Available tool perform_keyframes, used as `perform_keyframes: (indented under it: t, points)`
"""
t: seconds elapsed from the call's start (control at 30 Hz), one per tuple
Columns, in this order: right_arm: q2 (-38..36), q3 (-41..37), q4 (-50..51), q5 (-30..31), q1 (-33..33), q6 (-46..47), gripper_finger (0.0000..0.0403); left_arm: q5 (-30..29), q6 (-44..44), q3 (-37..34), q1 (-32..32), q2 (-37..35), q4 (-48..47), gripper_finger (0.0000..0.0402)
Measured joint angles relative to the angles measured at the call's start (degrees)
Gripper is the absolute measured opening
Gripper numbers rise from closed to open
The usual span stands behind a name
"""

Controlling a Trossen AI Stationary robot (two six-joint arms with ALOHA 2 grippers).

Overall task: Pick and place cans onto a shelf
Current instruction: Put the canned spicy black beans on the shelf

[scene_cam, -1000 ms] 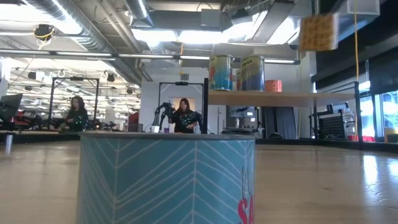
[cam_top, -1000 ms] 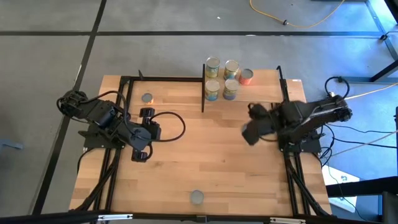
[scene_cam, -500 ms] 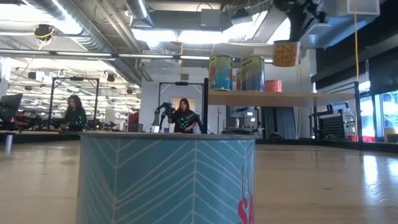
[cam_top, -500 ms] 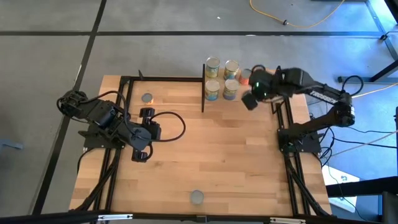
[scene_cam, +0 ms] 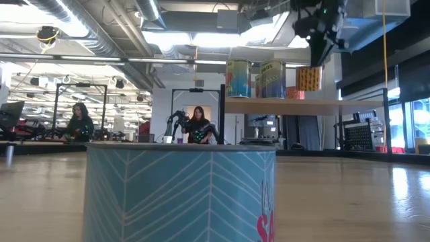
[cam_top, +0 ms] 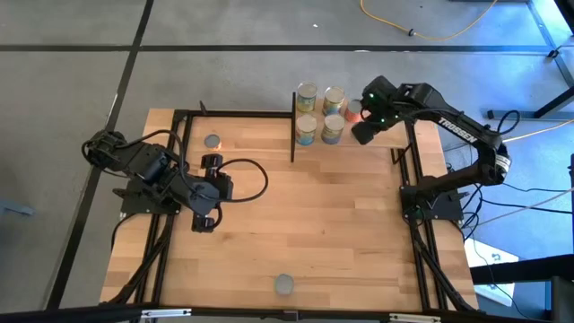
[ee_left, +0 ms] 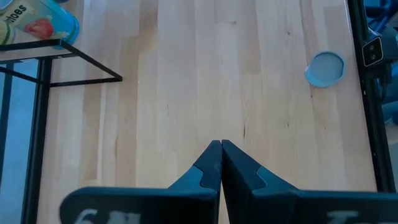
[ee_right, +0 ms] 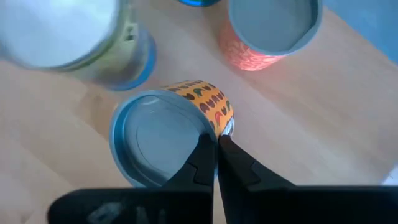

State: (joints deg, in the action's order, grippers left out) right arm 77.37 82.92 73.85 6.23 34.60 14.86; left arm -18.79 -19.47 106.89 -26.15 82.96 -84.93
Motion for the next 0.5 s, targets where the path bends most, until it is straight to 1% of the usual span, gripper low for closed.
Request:
perform_keyframes:
  t: [0.1,0.2,0.5]
  points:
    - [0.0,-2.7,-3.0,-0.6,1.7,-1.8,0.0006,0.0,0.0,0.0,0.9,0.0,0.0,0.0000]
    - [0.1,-4.9,-5.6,-2.7,2.9,-2.1,0.0006,0.0,0.1,0.0,2.1,0.0,0.0,0.0000]
    - [0.3,-6.3,-9.7,-3.1,4.7,-5.2,0.0011,0.5,0.1,0.0,4.2,0.0,-0.1,0.0000]
